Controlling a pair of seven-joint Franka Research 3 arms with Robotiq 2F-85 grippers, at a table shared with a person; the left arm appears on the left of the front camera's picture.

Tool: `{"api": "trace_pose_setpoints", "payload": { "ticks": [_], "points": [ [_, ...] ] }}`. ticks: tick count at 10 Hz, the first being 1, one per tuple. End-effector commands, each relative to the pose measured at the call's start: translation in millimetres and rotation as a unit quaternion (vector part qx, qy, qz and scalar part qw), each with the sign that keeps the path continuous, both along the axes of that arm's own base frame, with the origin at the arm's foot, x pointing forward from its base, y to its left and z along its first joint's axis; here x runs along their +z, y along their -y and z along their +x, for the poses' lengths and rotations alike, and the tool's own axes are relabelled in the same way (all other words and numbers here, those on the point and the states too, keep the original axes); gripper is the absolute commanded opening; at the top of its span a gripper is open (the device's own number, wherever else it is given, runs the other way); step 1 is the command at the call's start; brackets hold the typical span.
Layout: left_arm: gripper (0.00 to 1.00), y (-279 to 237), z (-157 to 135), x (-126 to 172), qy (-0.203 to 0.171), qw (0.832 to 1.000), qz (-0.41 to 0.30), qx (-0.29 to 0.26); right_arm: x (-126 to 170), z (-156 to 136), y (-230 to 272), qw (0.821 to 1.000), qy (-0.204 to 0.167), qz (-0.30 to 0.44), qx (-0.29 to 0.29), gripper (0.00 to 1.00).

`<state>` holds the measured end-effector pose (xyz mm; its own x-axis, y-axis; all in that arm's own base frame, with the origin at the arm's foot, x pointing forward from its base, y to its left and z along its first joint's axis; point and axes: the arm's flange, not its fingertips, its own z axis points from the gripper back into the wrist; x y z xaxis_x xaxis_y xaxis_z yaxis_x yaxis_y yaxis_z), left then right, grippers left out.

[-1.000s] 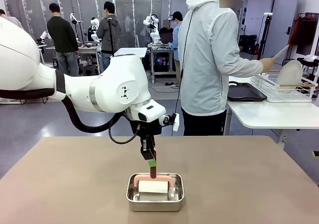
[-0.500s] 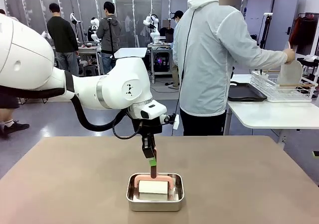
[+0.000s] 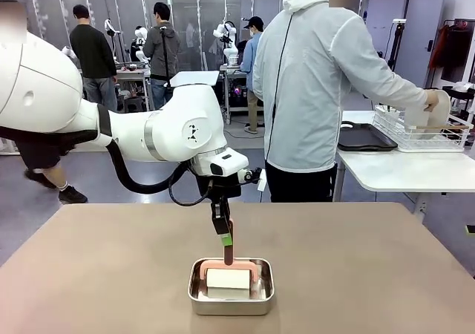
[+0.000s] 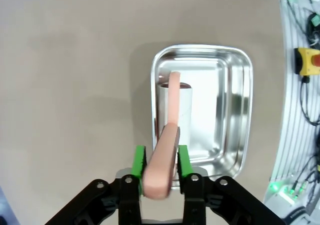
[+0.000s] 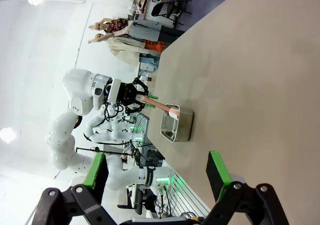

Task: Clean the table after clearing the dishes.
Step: Place the Lint Roller back on top of the Airtight Container.

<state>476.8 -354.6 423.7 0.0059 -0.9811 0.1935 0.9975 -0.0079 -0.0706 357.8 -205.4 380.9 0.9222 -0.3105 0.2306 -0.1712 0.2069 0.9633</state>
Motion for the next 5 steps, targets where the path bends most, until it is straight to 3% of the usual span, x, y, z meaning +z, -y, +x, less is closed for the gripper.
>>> {"api": "trace_pose_setpoints", "payload": {
  "ticks": [1,2,3,4,5],
  "points": [
    [0.62,-1,5,3,0.025,0.999,0.003,0.024,1,-3,0,1.0,0.008,-0.004,0.005,1.0],
    [0.74,-2,5,5,0.031,0.999,0.002,0.025,1,-3,0,1.0,0.008,-0.004,0.005,1.0],
    [0.92,-4,5,10,0.04,0.999,0.0,0.029,1,-3,0,1.0,0.008,-0.004,0.005,1.0],
    [0.79,-7,5,16,0.051,0.998,-0.005,0.031,1,-3,0,1.0,0.008,-0.004,0.005,1.0],
    [1.0,-11,3,25,0.066,0.997,-0.017,0.035,1,-3,0,1.0,0.008,-0.004,0.005,1.0]
  ]
}}
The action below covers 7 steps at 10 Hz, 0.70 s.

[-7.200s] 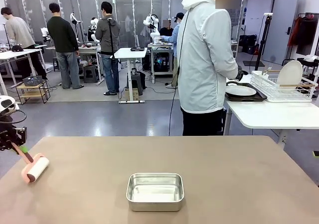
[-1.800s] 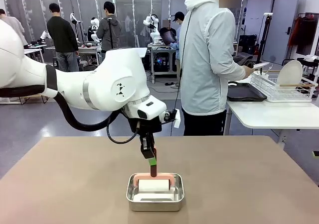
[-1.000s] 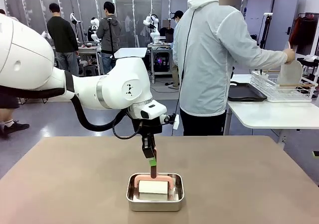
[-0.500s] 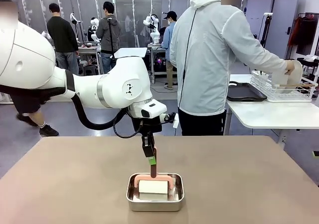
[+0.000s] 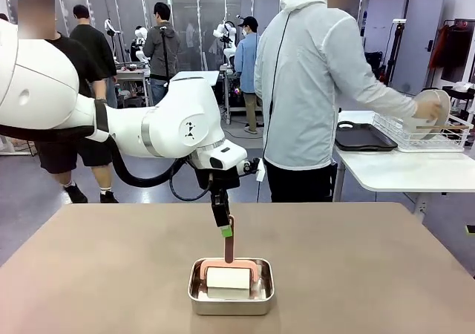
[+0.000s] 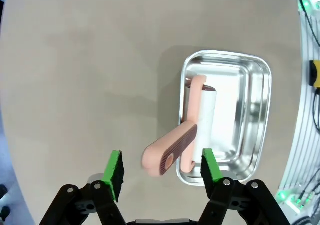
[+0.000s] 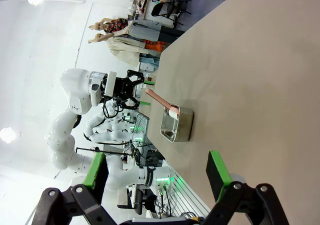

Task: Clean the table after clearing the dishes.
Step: Place the Lint Roller back on top of the Airtight Container.

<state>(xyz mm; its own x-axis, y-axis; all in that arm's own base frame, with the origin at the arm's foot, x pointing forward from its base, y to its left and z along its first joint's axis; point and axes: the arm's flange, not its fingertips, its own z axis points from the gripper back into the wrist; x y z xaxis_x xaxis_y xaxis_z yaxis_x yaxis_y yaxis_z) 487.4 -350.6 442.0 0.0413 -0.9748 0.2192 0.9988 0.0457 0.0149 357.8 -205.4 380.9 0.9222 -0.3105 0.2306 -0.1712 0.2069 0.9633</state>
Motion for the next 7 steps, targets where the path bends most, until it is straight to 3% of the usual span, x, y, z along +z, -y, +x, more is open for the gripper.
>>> {"api": "trace_pose_setpoints", "payload": {
  "ticks": [1,6,7],
  "points": [
    [1.0,-10,-9,14,0.033,0.999,-0.009,0.013,1,-3,0,1.0,0.008,-0.004,0.005,1.0],
    [1.0,-19,-19,31,0.051,0.998,-0.021,0.016,1,-3,0,1.0,0.008,-0.004,0.005,1.0],
    [1.0,-9,-6,35,0.039,0.999,-0.014,0.01,1,-3,0,1.0,0.008,-0.004,0.005,1.0]
  ]
}}
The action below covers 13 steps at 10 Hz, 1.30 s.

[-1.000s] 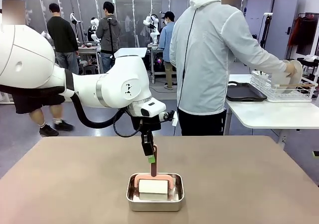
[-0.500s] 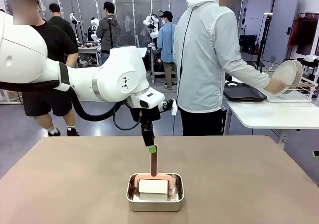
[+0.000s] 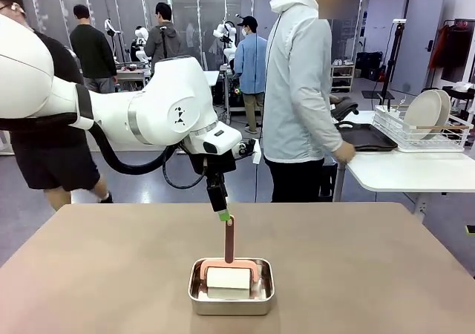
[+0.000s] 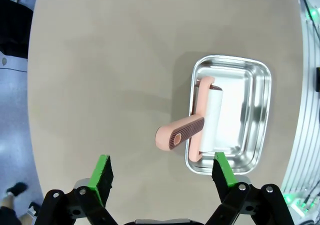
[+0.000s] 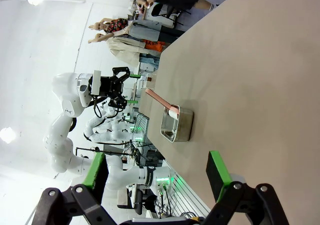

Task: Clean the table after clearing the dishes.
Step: Place the Lint Roller back on top of the Airtight Container.

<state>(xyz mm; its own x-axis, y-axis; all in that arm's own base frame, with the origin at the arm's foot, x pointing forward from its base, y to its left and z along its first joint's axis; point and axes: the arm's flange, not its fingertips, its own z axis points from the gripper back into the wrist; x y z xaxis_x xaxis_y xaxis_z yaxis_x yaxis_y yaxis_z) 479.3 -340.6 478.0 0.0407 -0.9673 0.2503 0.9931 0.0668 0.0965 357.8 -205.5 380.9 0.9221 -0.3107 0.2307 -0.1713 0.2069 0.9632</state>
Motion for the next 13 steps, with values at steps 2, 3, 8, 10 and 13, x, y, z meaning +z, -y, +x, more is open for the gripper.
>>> {"api": "trace_pose_setpoints", "payload": {
  "ticks": [2,3,8,10,13],
  "points": [
    [1.0,1.0,2.3,-0.8,-0.003,1.0,0.0,0.0,1.1,-3.3,-0.2,1.0,0.008,-0.004,0.006,1.0],
    [1.0,1.0,2.3,-0.8,-0.003,1.0,0.0,0.0,1.1,-3.3,-0.2,1.0,0.008,-0.004,0.006,1.0],
    [1.0,1.0,2.3,-0.8,-0.003,1.0,0.0,0.0,1.1,-3.3,-0.2,1.0,0.008,-0.004,0.006,1.0],
    [1.0,1.0,2.3,-0.8,-0.003,1.0,0.0,0.0,1.1,-3.3,-0.2,1.0,0.008,-0.004,0.006,1.0],
    [1.0,1.0,2.3,-0.8,-0.003,1.0,0.0,0.0,1.1,-3.3,-0.2,1.0,0.008,-0.004,0.006,1.0]
  ]
}}
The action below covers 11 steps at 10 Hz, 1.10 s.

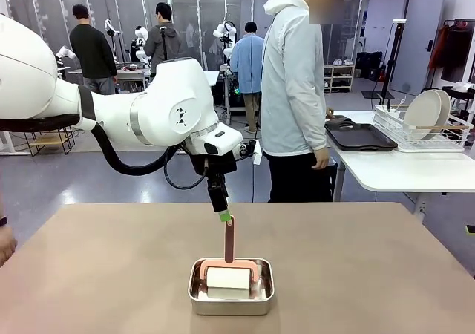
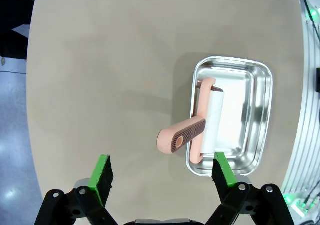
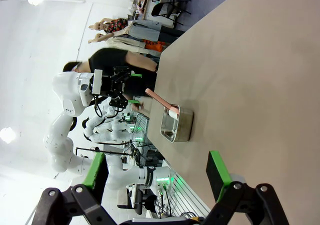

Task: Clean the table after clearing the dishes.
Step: Place the Lint Roller back on top of the Airtight Container.

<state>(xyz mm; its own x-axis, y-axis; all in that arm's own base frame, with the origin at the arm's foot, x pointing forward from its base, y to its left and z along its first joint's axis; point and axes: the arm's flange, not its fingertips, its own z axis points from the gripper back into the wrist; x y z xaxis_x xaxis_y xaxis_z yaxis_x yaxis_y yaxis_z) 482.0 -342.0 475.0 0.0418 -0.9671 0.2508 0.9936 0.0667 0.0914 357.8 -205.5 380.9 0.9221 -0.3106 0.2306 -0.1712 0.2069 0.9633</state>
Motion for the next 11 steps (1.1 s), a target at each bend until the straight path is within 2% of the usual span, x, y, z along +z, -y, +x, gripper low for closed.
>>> {"api": "trace_pose_setpoints", "payload": {
  "ticks": [1,11],
  "points": [
    [1.0,-0.4,-0.4,2.2,0.0,1.0,0.001,0.0,1.1,-3.3,-0.2,1.0,0.008,-0.004,0.006,1.0],
    [1.0,0.0,0.0,0.0,0.0,1.0,0.0,0.0,1.1,-3.3,-0.2,1.0,0.008,-0.004,0.006,1.0]
  ]
}}
